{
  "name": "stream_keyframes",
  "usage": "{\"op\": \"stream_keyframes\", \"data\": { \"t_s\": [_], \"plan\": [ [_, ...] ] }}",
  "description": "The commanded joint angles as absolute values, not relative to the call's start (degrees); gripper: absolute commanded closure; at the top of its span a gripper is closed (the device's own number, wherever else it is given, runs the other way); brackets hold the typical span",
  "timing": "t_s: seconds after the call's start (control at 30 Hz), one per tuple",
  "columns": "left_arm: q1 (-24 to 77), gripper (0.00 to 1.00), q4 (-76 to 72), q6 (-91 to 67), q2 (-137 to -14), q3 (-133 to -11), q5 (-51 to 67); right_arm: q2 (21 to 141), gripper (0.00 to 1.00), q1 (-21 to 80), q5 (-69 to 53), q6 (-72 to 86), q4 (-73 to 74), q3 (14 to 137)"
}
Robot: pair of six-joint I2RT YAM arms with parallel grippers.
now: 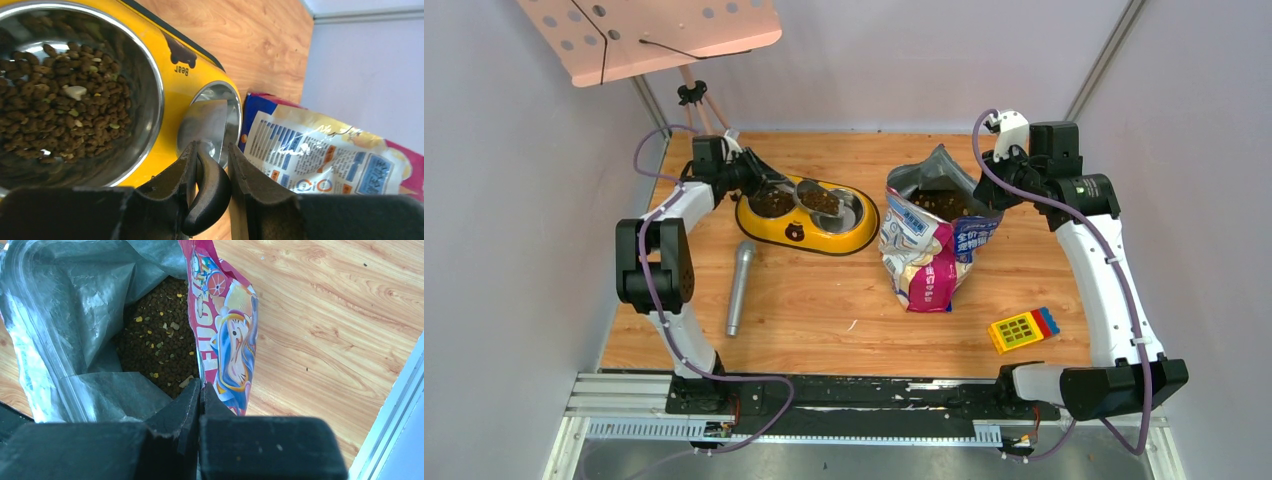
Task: Serve the pet food
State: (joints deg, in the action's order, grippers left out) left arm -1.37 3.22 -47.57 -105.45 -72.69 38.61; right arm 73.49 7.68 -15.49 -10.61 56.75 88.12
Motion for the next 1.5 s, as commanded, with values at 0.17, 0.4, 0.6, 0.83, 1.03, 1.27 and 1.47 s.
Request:
{"op": "stream_keyframes", "data": {
  "t_s": [0.17, 0.4, 0.6, 0.83, 1.03, 1.27, 1.47],
  "plan": [
    [2.79, 1.00, 12.15, -35.80, -104.71, -77.03, 31.97, 71.28, 1.00, 7.41, -15.98, -10.55, 58.47, 89.09],
    [5.17, 1.00, 16.75, -28.02, -101.63, -79.71, 27.28, 71.62, 1.00, 7.40, -16.82, -10.55, 58.02, 88.79],
    [7.75, 1.00, 18.70, -22.82, -99.14, -81.06, 22.96, 71.63, 1.00, 7.40, -17.45, -10.48, 57.92, 88.33],
    [8.41, 1.00, 19.14, -19.67, -98.01, -82.69, 20.33, 71.03, 1.00, 7.46, -17.63, -10.55, 57.82, 87.41],
    [9.07, 1.00, 17.93, -16.96, -97.26, -83.68, 18.13, 70.58, 1.00, 7.47, -17.51, -10.49, 57.66, 86.78],
    [11.53, 1.00, 16.39, -13.23, -95.46, -82.85, 14.30, 70.65, 1.00, 7.40, -17.60, -10.46, 57.74, 86.75],
    [13.20, 1.00, 15.37, -8.99, -93.41, -80.96, 11.05, 71.10, 1.00, 7.45, -17.87, -10.46, 57.74, 87.31]
  ]
}}
